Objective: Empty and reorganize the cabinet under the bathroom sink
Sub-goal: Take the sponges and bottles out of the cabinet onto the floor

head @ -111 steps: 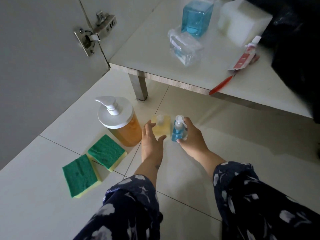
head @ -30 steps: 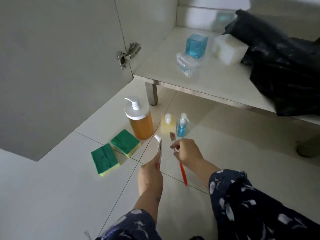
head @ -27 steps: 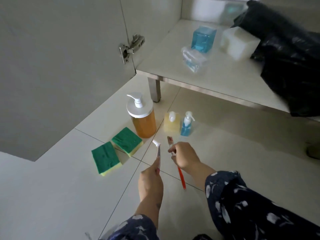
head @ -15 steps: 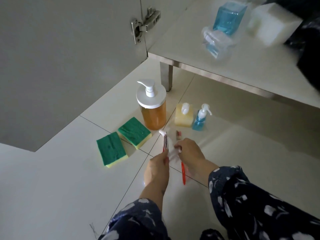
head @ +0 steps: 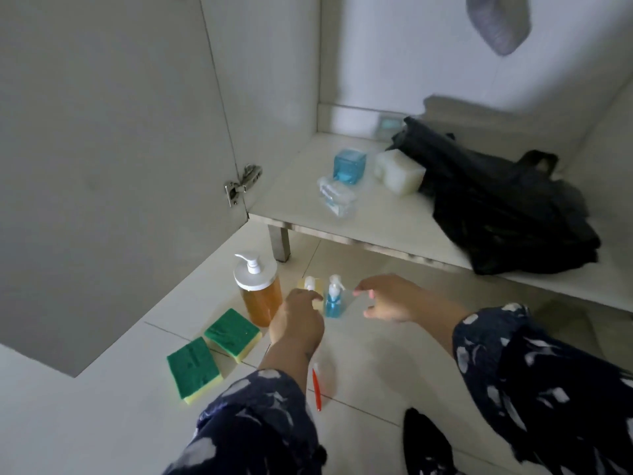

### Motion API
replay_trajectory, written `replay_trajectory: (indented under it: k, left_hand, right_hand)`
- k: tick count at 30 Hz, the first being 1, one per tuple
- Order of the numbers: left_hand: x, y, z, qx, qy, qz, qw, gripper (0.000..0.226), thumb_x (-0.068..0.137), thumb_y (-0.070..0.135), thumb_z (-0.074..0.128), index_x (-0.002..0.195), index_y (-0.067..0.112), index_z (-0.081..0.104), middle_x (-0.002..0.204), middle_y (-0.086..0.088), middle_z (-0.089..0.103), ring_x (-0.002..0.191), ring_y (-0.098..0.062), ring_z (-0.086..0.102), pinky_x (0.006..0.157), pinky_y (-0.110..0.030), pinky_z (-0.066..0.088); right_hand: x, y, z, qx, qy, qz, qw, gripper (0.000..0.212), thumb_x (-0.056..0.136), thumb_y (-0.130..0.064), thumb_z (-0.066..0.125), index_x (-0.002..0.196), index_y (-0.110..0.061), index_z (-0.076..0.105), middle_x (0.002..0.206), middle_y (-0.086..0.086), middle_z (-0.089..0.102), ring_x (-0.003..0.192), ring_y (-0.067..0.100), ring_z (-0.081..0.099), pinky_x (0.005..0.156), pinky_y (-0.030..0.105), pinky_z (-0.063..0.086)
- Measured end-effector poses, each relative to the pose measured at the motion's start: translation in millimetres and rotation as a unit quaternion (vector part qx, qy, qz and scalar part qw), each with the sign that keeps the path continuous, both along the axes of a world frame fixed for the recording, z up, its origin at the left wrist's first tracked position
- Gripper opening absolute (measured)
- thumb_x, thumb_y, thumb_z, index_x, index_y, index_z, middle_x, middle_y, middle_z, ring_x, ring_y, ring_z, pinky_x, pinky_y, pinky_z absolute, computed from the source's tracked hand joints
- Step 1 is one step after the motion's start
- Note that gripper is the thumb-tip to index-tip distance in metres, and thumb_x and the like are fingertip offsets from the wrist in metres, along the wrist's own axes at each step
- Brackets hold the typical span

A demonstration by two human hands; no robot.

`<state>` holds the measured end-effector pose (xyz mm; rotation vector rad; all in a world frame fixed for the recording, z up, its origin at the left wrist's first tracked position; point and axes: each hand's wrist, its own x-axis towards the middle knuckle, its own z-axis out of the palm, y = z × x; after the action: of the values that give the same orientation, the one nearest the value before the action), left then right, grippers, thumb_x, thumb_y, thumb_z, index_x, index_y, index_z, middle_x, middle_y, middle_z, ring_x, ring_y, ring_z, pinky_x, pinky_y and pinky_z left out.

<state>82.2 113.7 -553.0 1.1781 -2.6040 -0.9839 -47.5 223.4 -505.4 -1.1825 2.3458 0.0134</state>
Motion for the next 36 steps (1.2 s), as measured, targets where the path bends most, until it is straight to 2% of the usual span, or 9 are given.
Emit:
replay_trajectory:
  k: [3, 5, 9, 13, 18, 22, 29, 33, 36]
  left_hand:
    - [-18, 7, 30, -0.015, 0.017, -0.02, 1.0, 0.027, 0.094, 0.015, 0.053, 0.115, 0.028, 0.064, 0.126, 0.004, 0.057, 0.104, -0.017, 0.058, 0.079, -0.023, 0.047]
    - [-32, 5, 43, -0.005, 0.031, -0.015, 0.999, 0.025, 0.094, 0.016, 0.053, 0.113, 0.028, 0.064, 0.123, 0.002, 0.06, 0.098, -0.016, 0.058, 0.08, -0.022, 0.047]
    - [-67, -13, 53, -0.006, 0.045, -0.011, 0.999, 0.027, 0.094, 0.018, 0.05, 0.114, 0.031, 0.063, 0.125, 0.006, 0.058, 0.088, -0.011, 0.054, 0.062, -0.017, 0.036]
    - [-113, -44, 52, -0.042, 0.036, -0.014, 0.998, 0.025, 0.093, 0.024, 0.051, 0.113, 0.034, 0.063, 0.13, 0.006, 0.054, 0.109, -0.018, 0.057, 0.076, -0.025, 0.039]
    - [-176, -87, 52, -0.072, 0.05, 0.003, 0.996, 0.027, 0.094, 0.03, 0.054, 0.12, 0.029, 0.06, 0.126, 0.002, 0.057, 0.101, -0.016, 0.056, 0.079, -0.026, 0.045]
    - [-216, -108, 45, -0.074, 0.022, 0.04, 0.996, 0.039, 0.091, 0.042, 0.054, 0.128, 0.029, 0.052, 0.126, -0.002, 0.054, 0.108, -0.023, 0.057, 0.086, -0.036, 0.051]
    - [-270, -112, 28, -0.036, -0.106, 0.049, 0.993, 0.08, 0.078, 0.065, 0.057, 0.141, 0.024, 0.029, 0.132, -0.011, 0.046, 0.12, -0.03, 0.047, 0.092, -0.039, 0.044]
    - [-284, -126, 26, -0.07, -0.139, 0.024, 0.987, 0.068, 0.077, 0.052, 0.065, 0.132, 0.023, 0.039, 0.119, -0.008, 0.057, 0.109, -0.027, 0.055, 0.097, -0.039, 0.045]
    - [-284, -137, 27, -0.087, -0.151, 0.007, 0.985, 0.053, 0.079, 0.051, 0.064, 0.123, 0.024, 0.05, 0.106, -0.004, 0.063, 0.098, -0.023, 0.061, 0.089, -0.035, 0.05]
  right_hand:
    - [-15, 19, 33, -0.016, 0.005, -0.035, 0.999, 0.047, 0.092, -0.028, 0.059, 0.138, -0.02, 0.049, 0.125, 0.002, 0.054, 0.111, 0.018, 0.054, 0.09, 0.019, 0.037]
    - [-31, 25, 42, -0.03, 0.011, -0.069, 0.997, 0.047, 0.091, -0.029, 0.06, 0.137, -0.021, 0.05, 0.13, 0.003, 0.054, 0.118, 0.018, 0.053, 0.093, 0.02, 0.037]
    - [-75, 16, 36, -0.05, 0.04, -0.114, 0.991, 0.047, 0.089, -0.031, 0.06, 0.134, -0.022, 0.051, 0.138, 0.001, 0.051, 0.125, 0.018, 0.05, 0.099, 0.025, 0.038]
    - [-131, -15, 28, -0.083, 0.061, -0.149, 0.983, 0.046, 0.09, -0.03, 0.059, 0.134, -0.023, 0.05, 0.141, 0.001, 0.048, 0.125, 0.02, 0.051, 0.102, 0.029, 0.042]
    - [-197, -54, 19, -0.145, 0.088, -0.222, 0.96, 0.044, 0.09, -0.025, 0.055, 0.134, -0.025, 0.051, 0.14, 0.007, 0.046, 0.125, 0.028, 0.048, 0.1, 0.037, 0.045]
    - [-227, -73, 14, -0.203, 0.171, -0.231, 0.936, 0.037, 0.09, -0.018, 0.055, 0.125, -0.024, 0.058, 0.132, 0.009, 0.05, 0.122, 0.031, 0.048, 0.099, 0.037, 0.045]
    - [-255, -149, 4, -0.237, 0.089, -0.224, 0.941, 0.037, 0.091, -0.023, 0.055, 0.127, -0.025, 0.055, 0.126, 0.003, 0.06, 0.112, 0.022, 0.057, 0.085, 0.028, 0.045]
    - [-267, -202, 7, -0.205, 0.039, -0.265, 0.941, 0.057, 0.092, -0.048, 0.046, 0.141, -0.021, 0.034, 0.128, 0.011, 0.055, 0.103, 0.03, 0.06, 0.087, 0.039, 0.054]
    - [-274, -232, 14, -0.173, -0.014, -0.302, 0.937, 0.074, 0.087, -0.065, 0.039, 0.145, -0.021, 0.027, 0.136, 0.012, 0.048, 0.109, 0.035, 0.057, 0.092, 0.045, 0.051]
